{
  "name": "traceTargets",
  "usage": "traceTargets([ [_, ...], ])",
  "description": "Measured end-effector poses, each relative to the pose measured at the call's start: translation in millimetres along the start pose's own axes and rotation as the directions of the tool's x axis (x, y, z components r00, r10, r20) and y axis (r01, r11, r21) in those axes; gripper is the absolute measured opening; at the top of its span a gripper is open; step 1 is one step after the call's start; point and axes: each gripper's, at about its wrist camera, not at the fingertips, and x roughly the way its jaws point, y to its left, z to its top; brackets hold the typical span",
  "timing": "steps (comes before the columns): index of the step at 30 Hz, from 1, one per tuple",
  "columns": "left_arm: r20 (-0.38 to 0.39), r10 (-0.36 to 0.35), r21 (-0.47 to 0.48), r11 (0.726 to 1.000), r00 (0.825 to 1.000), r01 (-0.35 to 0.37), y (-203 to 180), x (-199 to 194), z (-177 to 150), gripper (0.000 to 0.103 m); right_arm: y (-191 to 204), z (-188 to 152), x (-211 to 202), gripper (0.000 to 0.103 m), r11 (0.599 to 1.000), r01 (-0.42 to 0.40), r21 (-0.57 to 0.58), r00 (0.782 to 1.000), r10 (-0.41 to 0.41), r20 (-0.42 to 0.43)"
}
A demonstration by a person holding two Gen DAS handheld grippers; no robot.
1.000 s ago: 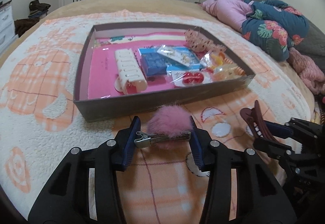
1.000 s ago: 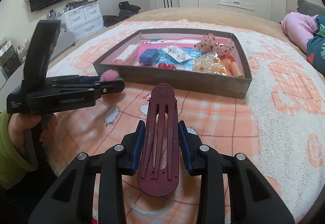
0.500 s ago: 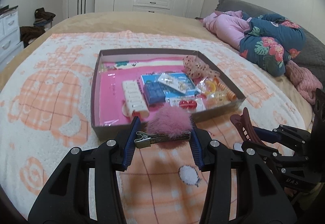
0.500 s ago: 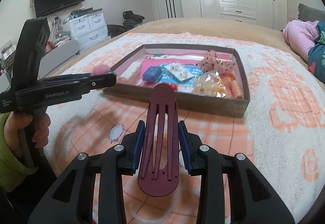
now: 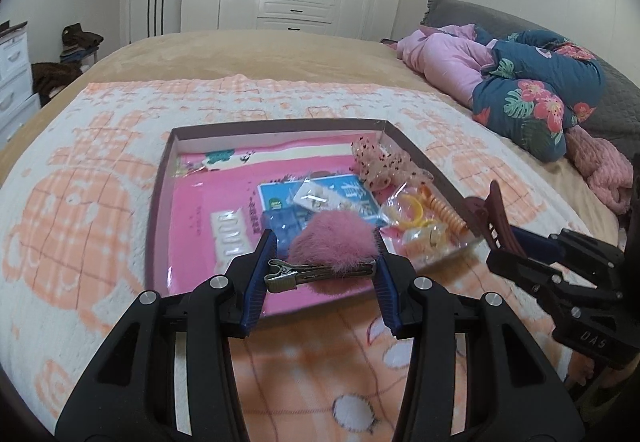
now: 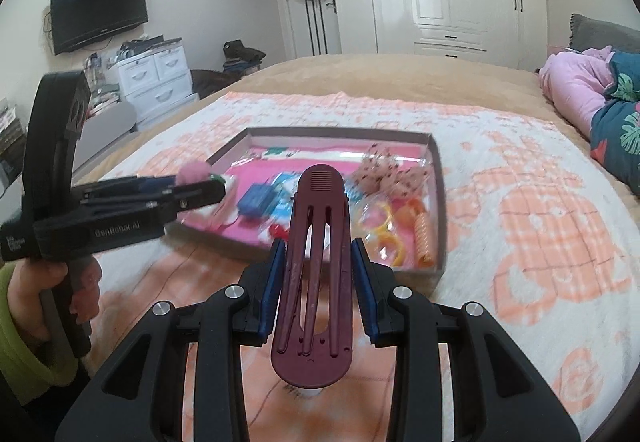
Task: Organize jewelry
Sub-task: 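Release the pom-pom clip into the box with the left tool while the right releases the hair clip there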
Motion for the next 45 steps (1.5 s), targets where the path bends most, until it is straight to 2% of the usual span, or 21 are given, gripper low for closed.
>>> traceTargets([
  [12,-0.013,-0.012,0.020,1.000,1.000,0.012,-11,34,16,0.037,-34,27,16,0.032,0.998,0.048,0.039,0.999,-0.048,0.021],
  [25,-0.049,0.002,0.031,1.000,0.999,0.000,-9,59,10,0.038,-50,43,64,0.032,0.996,0.086,0.033,0.996,-0.085,-0.029],
  [38,-0.066,0.003,0.043,0.999,0.998,0.000,-9,68,6,0.038,-51,41,109,0.032,0.997,0.067,0.027,0.991,-0.063,-0.116],
  [45,-0.065,0.003,0.046,0.999,0.998,0.000,-10,68,6,0.038,-51,36,111,0.033,0.998,0.054,0.045,0.990,-0.047,-0.134],
])
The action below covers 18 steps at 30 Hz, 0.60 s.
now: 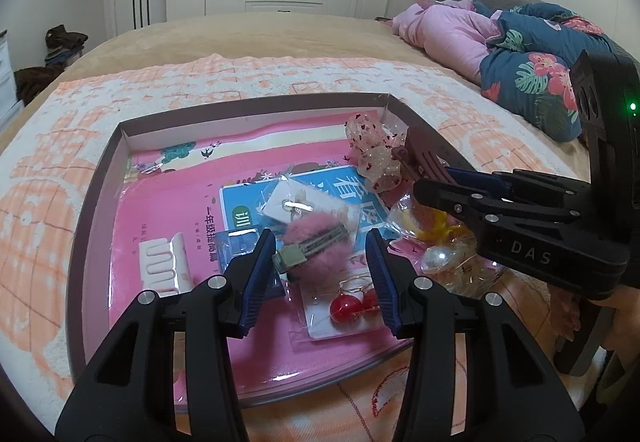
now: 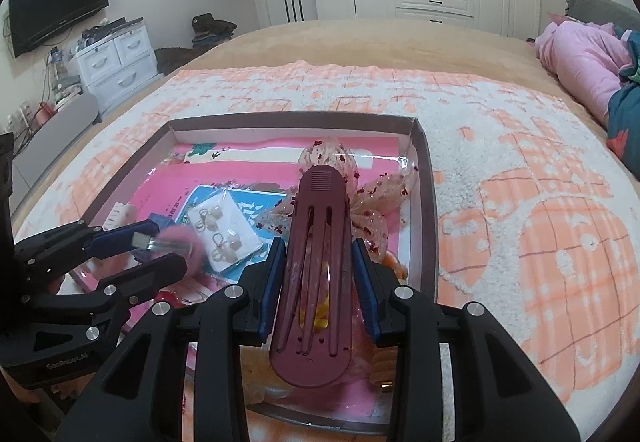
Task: Organize jewelry
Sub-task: 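Release the pom-pom clip into the box with the left tool while the right releases the hair clip there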
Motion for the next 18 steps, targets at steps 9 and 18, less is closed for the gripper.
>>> traceTargets([
  [9,0.008,0.000,-0.001,1.000,1.000,0.000,-2,-3,1,0.039,-4,-2,-11,0.038,0.999,-0.016,0.035,1.000,0.015,0.017],
  [18,0.033,0.007,-0.004,1.000,0.999,-0.007,-3,-18,1,0.043,-1,-7,-39,0.044,0.998,-0.034,0.054,0.997,0.031,0.064],
])
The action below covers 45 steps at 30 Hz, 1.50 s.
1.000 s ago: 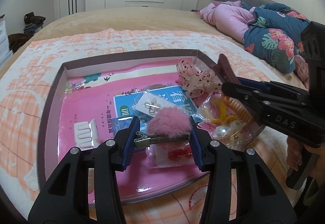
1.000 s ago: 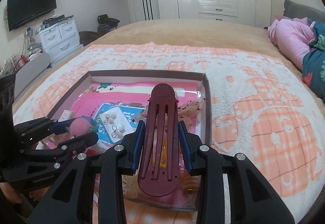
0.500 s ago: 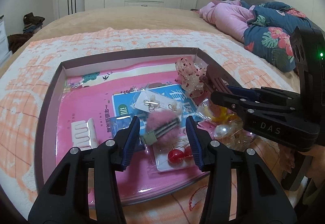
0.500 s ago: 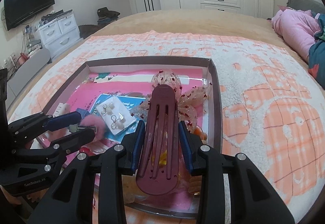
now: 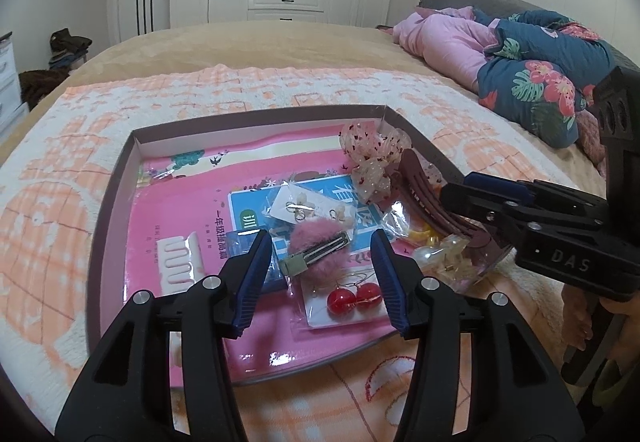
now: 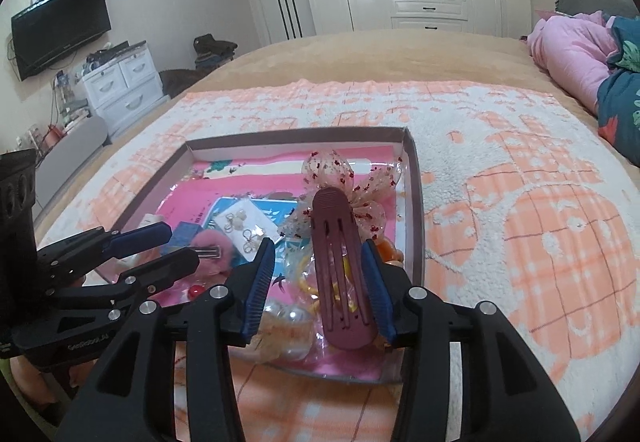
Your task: Organize jewelry
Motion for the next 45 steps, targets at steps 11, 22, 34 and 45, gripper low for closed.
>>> traceTargets([
  [11,0.028,0.021,-0.011,1.000,0.999,-0.021,4,-24,-2,0.053,9,-7,-27,0.051,1.000,0.017,-0.024,0.999,-0.016,0.041],
  [22,0.058,0.062,-0.055,0.997,0.996,-0.059,19,-47,-2,0.068,18,-15,-39,0.062,0.999,0.017,-0.034,0.998,-0.015,0.059],
  [34,0.081,0.117,-0.107,0.988,0.990,-0.108,35,-63,0,0.092,20,-17,-54,0.095,1.000,0.006,-0.008,0.992,-0.005,0.123],
  [45,0.107,0.129,-0.114,0.987,0.986,-0.117,37,-76,-4,0.092,25,-19,-70,0.096,0.999,0.039,0.006,0.983,-0.040,0.178],
])
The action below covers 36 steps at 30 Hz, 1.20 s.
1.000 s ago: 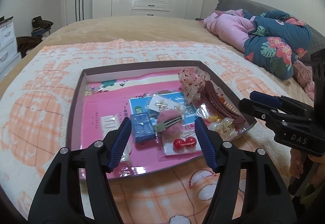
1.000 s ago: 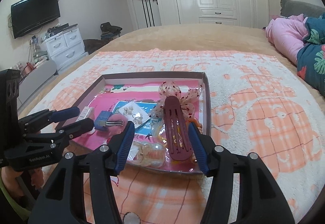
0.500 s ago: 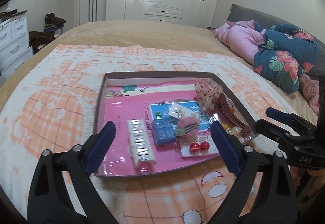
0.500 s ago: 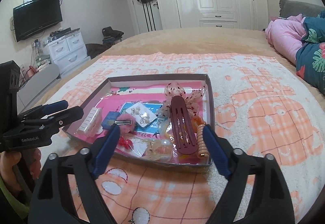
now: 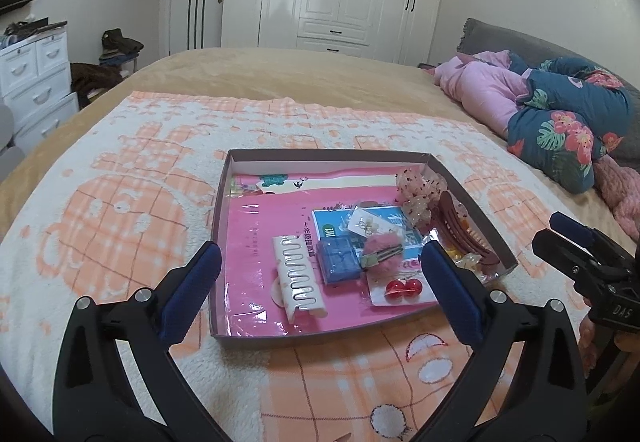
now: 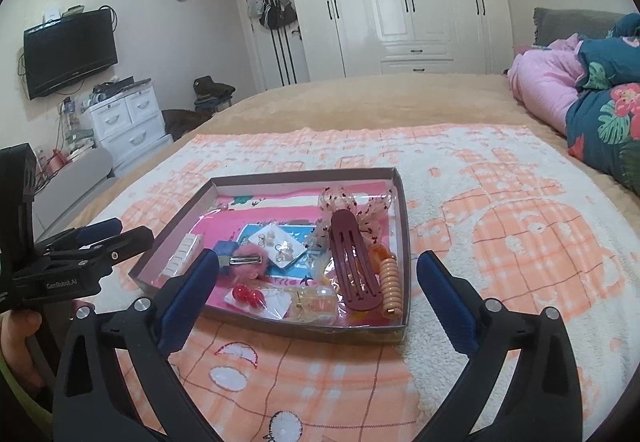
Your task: Organize jewelry
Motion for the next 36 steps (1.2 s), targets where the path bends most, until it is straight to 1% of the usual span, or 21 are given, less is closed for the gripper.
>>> traceTargets([
  [6,0.010,0.003,-0.002,1.000,1.000,-0.003,2,-8,-4,0.092,5,-3,-9,0.096,1.000,0.003,-0.011,1.000,-0.003,0.018],
  [14,0.006,0.012,0.008,1.000,1.000,-0.012,0,-17,-12,0.092,11,-11,-15,0.097,1.000,0.001,-0.011,1.000,-0.001,0.005],
  [20,0.005,0.019,0.011,1.000,1.000,-0.019,-1,-25,-18,0.092,11,-15,-22,0.097,1.000,0.009,0.004,1.000,-0.009,0.016],
  [28,0.040,0.034,0.003,0.999,0.999,-0.034,-4,-40,-28,0.092,10,-22,-37,0.097,0.999,0.036,0.016,0.998,-0.036,0.044],
  [36,0.073,0.052,-0.009,0.999,0.996,-0.052,-5,-55,-37,0.092,13,-32,-46,0.097,0.999,0.049,0.020,0.998,-0.050,0.043],
])
